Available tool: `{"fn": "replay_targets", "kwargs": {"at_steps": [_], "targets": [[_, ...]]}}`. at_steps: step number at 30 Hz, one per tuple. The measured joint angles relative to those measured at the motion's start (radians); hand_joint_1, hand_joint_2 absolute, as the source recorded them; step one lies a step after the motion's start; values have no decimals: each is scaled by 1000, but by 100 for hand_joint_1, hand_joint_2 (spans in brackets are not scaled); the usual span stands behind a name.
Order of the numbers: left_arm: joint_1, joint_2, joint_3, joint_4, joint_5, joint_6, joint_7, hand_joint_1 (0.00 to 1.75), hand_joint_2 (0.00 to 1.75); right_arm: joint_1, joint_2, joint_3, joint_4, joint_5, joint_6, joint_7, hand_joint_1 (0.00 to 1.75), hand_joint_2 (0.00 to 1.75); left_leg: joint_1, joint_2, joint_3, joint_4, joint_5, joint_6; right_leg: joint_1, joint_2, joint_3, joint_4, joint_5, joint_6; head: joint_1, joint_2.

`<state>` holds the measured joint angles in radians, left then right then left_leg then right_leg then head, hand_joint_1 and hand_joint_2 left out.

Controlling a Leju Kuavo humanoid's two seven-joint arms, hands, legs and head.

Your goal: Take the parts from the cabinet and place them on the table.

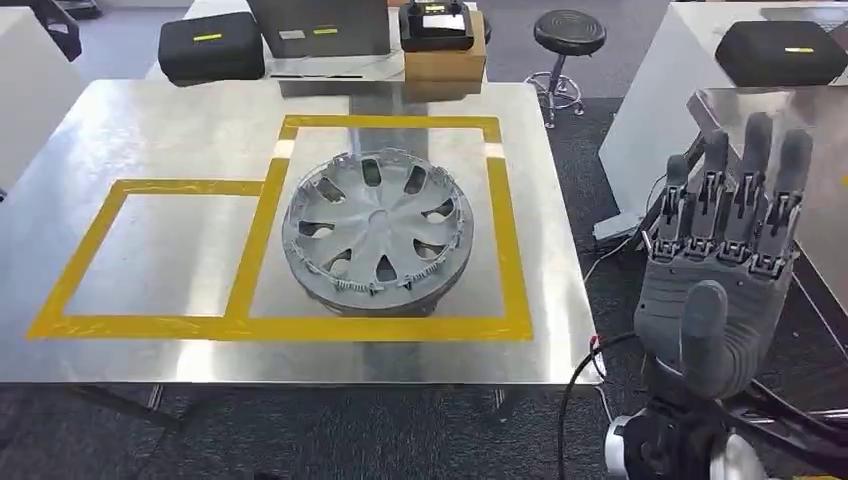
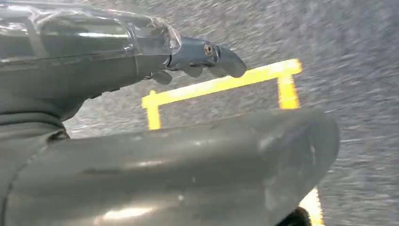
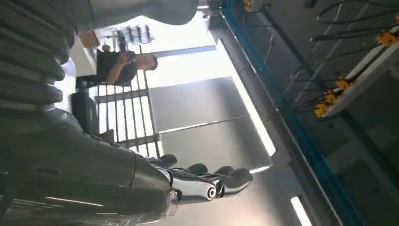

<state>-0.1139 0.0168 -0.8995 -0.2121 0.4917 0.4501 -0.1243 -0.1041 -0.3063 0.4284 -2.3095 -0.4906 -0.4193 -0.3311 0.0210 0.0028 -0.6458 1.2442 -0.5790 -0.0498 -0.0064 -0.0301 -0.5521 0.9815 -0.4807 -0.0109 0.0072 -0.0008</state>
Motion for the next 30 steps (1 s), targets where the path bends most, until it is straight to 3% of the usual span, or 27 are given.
{"fn": "replay_targets", "kwargs": {"at_steps": [2, 3, 4, 5, 7, 8, 9, 11, 12, 13, 14, 15, 16, 17, 18, 19, 20, 22, 23, 25, 26, 27, 28, 29, 30], "targets": [[0, 2, -6, 0, -20, -3, 17, 0, 0, 10, 0, 0, -4, -4, -2, 0, 0, 175, 7, 11, 118, -171, 46, -7, -5, -2, -14, 16, 3, 8, -7, 0], [-4, 2, -8, 0, -27, -4, 23, 0, 0, 12, 0, 0, -9, -5, -2, 0, 0, 175, 0, 12, 149, -221, 22, -9, -2, -2, -26, 25, 4, 17, -18, 0], [-7, 5, -10, 0, -30, -3, 26, 0, 0, 13, 0, 1, -11, -8, -1, 0, 0, 175, -1, 9, 138, -219, 29, 7, -1, -2, -27, 29, 9, 25, -14, 0], [-8, 6, -14, 0, -31, -3, 29, 0, 0, 12, 0, 2, -12, -10, 2, 0, 0, 175, -3, 8, 132, -222, 28, 13, -3, -2, -28, 30, 13, 31, -9, 0], [-13, 11, -19, 0, -30, -3, 31, 0, 0, 13, 0, 4, -12, -12, 3, 0, 0, 175, -5, 4, 120, -224, 39, 36, -6, -3, -31, 27, 25, 44, -9, 0], [-19, 15, -21, 0, -30, -2, 32, 0, 0, 13, 0, 5, -12, -12, 5, 0, 0, 175, -2, 4, 113, -225, 49, 51, -9, 2, -40, 35, 8, 49, -10, 0], [-24, 18, -23, 0, -30, 2, 33, 0, 0, 13, 0, 5, -12, -13, 6, 0, 0, 175, -4, 1, 101, -225, 58, 61, -9, 10, -52, 65, -40, 53, -2, 0], [-30, 20, -23, 0, -19, 13, 22, 0, 0, 10, 0, 7, -12, -28, 18, -2, 0, 175, -8, -4, 77, -224, 78, 70, -9, 19, -85, 206, -151, 57, 8, 0], [-30, 21, -23, 0, -2, 23, 7, 0, 0, 3, 0, 8, -9, -53, 36, -11, 0, 175, -13, -6, 63, -223, 89, 73, -9, 21, -100, 282, -190, 57, 16, 0], [-30, 24, -23, 0, 13, 29, -5, 0, 0, -7, 1, 10, -6, -70, 53, -19, 0, 175, -17, -6, 51, -223, 98, 75, -9, 21, -100, 320, -198, 53, 22, 0], [-30, 27, -23, 0, 24, 31, -13, 0, 0, -19, 1, 12, -2, -83, 65, -26, 0, 175, -23, -7, 39, -223, 108, 76, -7, 21, -84, 314, -180, 47, 27, 0], [-31, 32, -23, 0, 30, 33, -19, 0, 0, -28, 2, 13, 2, -93, 73, -30, 0, 175, -29, -7, 28, -222, 117, 77, -4, 22, -48, 267, -144, 37, 32, 0], [-31, 36, -23, 0, 38, 39, -24, 0, 0, -37, 3, 14, 7, -101, 78, -32, 0, 175, -34, -7, 21, -223, 125, 78, 2, 23, 2, 191, -106, 25, 36, 0], [-32, 39, -22, 0, 52, 45, -32, 0, 0, -47, 3, 16, 11, -113, 81, -32, 0, 175, -37, -8, 15, -223, 133, 78, 12, 27, 62, 94, -78, 5, 38, 0], [-32, 37, -21, -2, 64, 50, -40, 0, 0, -58, 4, 18, 14, -121, 81, -33, 0, 175, -34, -7, 11, -223, 140, 76, 25, 32, 109, 9, -93, -23, 34, 0], [-32, 42, -20, -2, 70, 54, -44, 0, 0, -64, 5, 19, 18, -126, 81, -36, 0, 175, -35, -6, 7, -223, 149, 70, 24, 29, 126, -24, -92, -20, 29, 0], [-32, 43, -20, -2, 71, 58, -44, 0, 0, -67, 4, 21, 20, -129, 80, -38, 0, 175, -29, -5, 5, -226, 158, 62, 32, 32, 119, -21, -84, -14, 30, 0], [-31, 53, -20, -1, 71, 61, -36, 0, 0, -70, 4, 23, 25, -129, 71, -40, 0, 175, -23, -5, 5, -234, 177, 50, 38, 30, 115, -31, -65, -24, 42, 0], [-30, 57, -20, -1, 71, 62, -31, 0, 0, -70, 4, 23, 27, -129, 67, -40, 0, 175, -27, -4, 0, -232, 175, 47, 26, 24, 114, -52, -42, -24, 42, 0], [-31, 68, -21, -1, 71, 62, -30, 0, 0, -70, 5, 24, 32, -129, 63, -40, 0, 175, -21, -5, -28, -162, 64, 36, 24, 18, 87, -58, -16, -32, 30, 0], [-31, 73, -20, -1, 71, 62, -30, 0, 0, -68, 5, 25, 35, -128, 62, -40, 0, 175, -17, -5, -44, -93, 3, 30, 23, 18, 72, -56, -4, -27, 24, 0], [-30, 79, -20, -1, 71, 63, -29, 0, 0, -66, 5, 26, 37, -128, 62, -40, 0, 175, -12, -5, -57, -24, -39, 23, 22, 17, 57, -54, 6, -25, 20, 0], [-30, 82, -20, -1, 71, 63, -29, 0, 0, -66, 5, 27, 40, -127, 62, -40, 0, 175, -10, -5, -66, 38, -50, 16, 18, 15, 37, -49, 18, -21, 18, 0], [-30, 85, -20, -1, 72, 64, -30, 0, 0, -64, 5, 27, 43, -127, 61, -42, 0, 175, -7, -4, -59, 59, -28, 10, 14, 13, 19, -41, 26, -16, 14, 0], [-30, 86, -20, -1, 72, 64, -31, 0, 0, -62, 5, 27, 46, -122, 60, -45, 0, 175, -2, -3, -32, 43, 13, 2, 8, 12, -1, -31, 32, -10, 9, 0]]}}
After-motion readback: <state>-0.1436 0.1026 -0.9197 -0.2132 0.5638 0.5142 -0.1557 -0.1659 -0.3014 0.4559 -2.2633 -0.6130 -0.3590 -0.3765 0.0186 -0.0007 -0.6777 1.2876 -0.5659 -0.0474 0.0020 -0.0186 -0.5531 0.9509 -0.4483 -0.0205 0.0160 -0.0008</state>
